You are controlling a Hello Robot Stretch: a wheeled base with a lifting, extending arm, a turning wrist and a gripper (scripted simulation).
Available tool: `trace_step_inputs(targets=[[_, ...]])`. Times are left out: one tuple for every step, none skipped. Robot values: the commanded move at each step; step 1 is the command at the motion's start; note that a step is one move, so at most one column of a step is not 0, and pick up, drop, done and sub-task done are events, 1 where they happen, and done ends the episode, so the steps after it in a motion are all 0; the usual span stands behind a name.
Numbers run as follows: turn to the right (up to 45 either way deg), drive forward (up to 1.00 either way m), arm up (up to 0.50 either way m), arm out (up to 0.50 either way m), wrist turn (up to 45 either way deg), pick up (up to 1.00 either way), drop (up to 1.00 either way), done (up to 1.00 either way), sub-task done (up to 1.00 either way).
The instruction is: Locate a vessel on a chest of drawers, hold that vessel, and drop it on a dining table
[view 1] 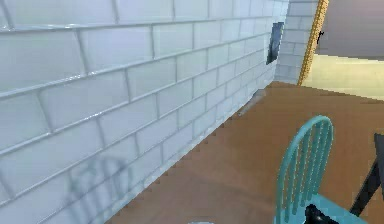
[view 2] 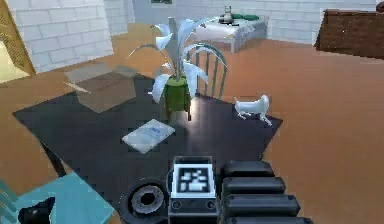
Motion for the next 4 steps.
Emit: trace_step_inputs(targets=[[-9.0, 0.0, 0.0, 0.0, 0.0, 0.0, 0.0, 0.0, 0.0], [45.0, 0.0, 0.0, 0.0, 0.0, 0.0, 0.0, 0.0, 0.0], [45.0, 0.0, 0.0, 0.0, 0.0, 0.0, 0.0, 0.0, 0.0], [42.0, 0.0, 0.0, 0.0, 0.0, 0.0, 0.0, 0.0, 0.0]])
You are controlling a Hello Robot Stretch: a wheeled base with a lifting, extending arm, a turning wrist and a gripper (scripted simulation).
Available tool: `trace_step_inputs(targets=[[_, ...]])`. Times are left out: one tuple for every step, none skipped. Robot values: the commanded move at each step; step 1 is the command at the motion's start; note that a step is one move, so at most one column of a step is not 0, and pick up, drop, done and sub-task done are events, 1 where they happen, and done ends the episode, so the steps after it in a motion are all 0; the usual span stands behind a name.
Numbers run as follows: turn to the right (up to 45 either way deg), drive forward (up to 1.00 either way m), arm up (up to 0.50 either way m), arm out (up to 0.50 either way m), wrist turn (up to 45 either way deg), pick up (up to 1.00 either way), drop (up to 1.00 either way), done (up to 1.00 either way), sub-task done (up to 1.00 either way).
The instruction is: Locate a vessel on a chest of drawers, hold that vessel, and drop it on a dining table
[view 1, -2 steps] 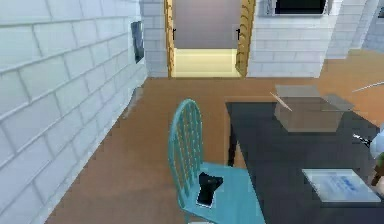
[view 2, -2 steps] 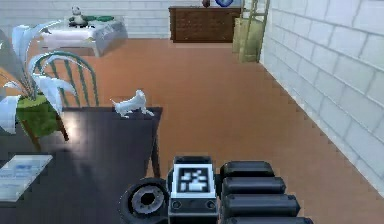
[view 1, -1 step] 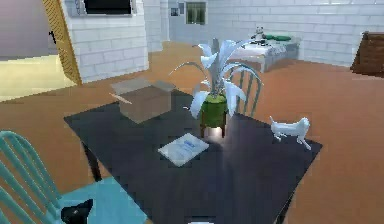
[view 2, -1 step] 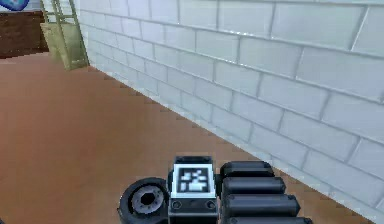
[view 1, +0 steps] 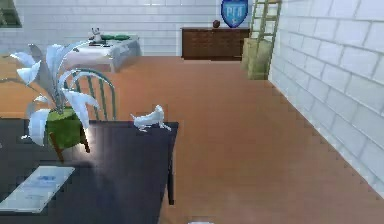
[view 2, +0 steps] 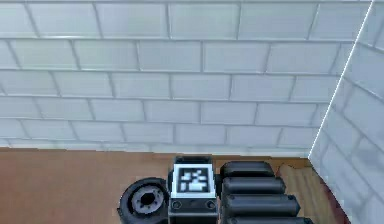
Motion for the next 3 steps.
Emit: trace_step_inputs(targets=[[-45.0, 0.0, 0.0, 0.0, 0.0, 0.0, 0.0, 0.0, 0.0], [-45.0, 0.0, 0.0, 0.0, 0.0, 0.0, 0.0, 0.0, 0.0], [-39.0, 0.0, 0.0, 0.0, 0.0, 0.0, 0.0, 0.0, 0.0]])
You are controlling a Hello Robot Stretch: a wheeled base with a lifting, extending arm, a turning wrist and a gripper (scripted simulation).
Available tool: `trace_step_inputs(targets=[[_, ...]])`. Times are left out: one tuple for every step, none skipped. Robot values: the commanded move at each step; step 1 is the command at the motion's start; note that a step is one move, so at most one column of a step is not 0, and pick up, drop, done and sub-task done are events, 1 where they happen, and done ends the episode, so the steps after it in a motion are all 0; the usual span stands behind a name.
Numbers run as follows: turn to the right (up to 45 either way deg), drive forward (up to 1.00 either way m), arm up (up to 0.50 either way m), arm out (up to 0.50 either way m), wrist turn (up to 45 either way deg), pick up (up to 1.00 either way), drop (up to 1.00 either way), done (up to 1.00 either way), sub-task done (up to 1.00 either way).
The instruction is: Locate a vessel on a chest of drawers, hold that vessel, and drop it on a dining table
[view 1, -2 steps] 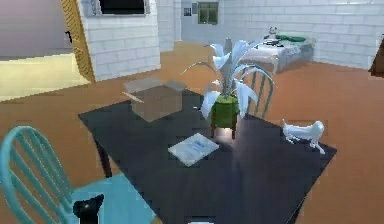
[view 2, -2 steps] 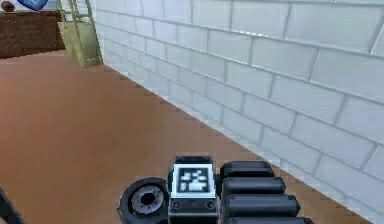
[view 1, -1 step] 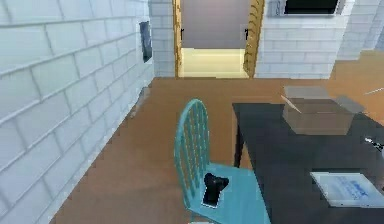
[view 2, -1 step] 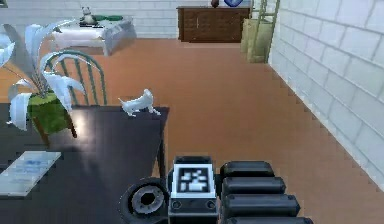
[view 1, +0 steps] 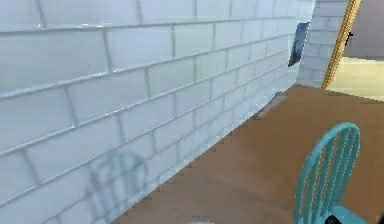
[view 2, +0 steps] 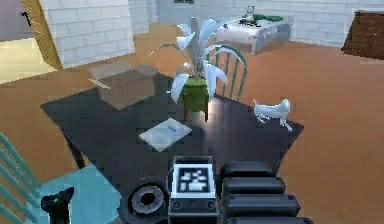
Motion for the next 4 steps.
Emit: trace_step_inputs(targets=[[45.0, 0.0, 0.0, 0.0, 0.0, 0.0, 0.0, 0.0, 0.0], [45.0, 0.0, 0.0, 0.0, 0.0, 0.0, 0.0, 0.0, 0.0], [45.0, 0.0, 0.0, 0.0, 0.0, 0.0, 0.0, 0.0, 0.0], [24.0, 0.0, 0.0, 0.0, 0.0, 0.0, 0.0, 0.0, 0.0]])
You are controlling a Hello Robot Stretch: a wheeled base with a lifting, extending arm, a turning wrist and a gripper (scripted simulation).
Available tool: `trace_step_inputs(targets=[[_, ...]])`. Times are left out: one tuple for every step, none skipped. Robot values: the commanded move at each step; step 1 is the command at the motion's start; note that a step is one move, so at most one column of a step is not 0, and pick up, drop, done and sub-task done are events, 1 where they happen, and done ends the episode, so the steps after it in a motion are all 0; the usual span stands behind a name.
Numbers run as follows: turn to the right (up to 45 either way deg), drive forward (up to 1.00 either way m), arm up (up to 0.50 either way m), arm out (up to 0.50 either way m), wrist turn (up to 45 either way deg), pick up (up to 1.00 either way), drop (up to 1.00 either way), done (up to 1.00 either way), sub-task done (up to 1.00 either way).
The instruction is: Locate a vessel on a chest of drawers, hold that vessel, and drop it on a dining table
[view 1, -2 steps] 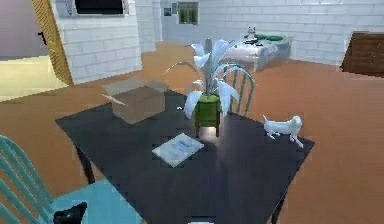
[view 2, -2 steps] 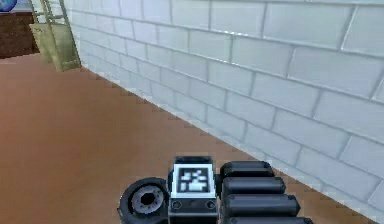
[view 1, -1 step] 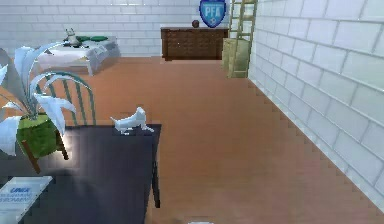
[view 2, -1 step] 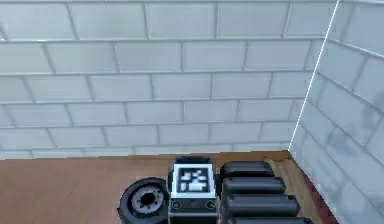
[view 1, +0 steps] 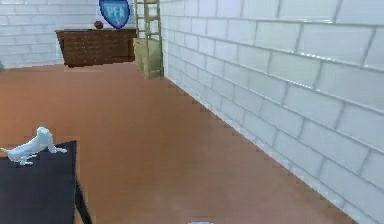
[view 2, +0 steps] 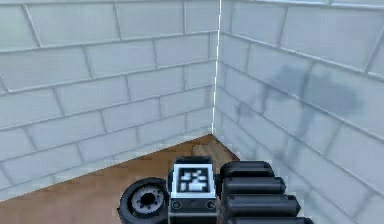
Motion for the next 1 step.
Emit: trace_step_inputs(targets=[[0.0, 0.2, 0.0, 0.0, 0.0, 0.0, 0.0, 0.0, 0.0]])
